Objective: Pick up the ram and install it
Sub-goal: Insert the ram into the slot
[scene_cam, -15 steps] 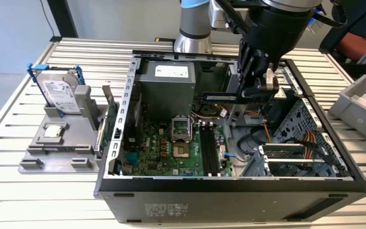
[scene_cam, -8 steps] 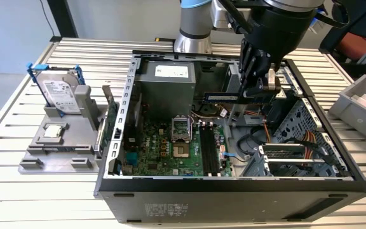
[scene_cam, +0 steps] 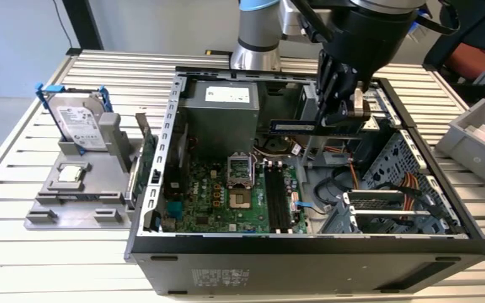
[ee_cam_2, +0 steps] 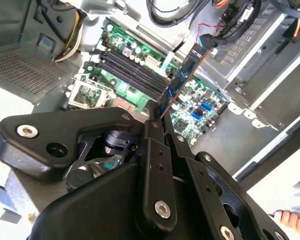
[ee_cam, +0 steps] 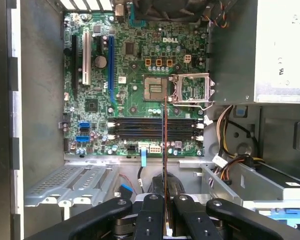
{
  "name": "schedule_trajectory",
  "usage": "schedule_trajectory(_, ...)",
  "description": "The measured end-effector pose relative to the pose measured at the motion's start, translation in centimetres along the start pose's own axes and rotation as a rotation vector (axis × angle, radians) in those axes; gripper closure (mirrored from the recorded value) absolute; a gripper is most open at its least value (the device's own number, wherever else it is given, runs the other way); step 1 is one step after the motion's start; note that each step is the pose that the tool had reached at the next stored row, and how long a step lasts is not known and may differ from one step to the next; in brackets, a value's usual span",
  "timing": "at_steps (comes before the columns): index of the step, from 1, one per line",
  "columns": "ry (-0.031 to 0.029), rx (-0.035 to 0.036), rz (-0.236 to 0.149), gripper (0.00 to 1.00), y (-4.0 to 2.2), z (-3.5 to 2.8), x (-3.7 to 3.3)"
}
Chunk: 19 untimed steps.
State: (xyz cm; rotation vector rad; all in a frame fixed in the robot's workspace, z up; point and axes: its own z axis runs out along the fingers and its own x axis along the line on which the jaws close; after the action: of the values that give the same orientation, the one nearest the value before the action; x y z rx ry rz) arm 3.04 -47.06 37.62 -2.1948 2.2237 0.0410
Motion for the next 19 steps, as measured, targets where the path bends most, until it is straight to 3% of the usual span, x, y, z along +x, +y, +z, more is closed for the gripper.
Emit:
schedule_trajectory(7, 0.0001, -0.0004, -0.001, 1.00, 0.04, 0.08, -2.31)
schedule_trajectory(11, -0.0030, -0.0072, -0.019, 1.00, -0.02, 0.09, -2.52)
schedule_trajectory(19, -0.0058, -0.0076, -0.024, 1.00, -0.54, 0.09, -2.53)
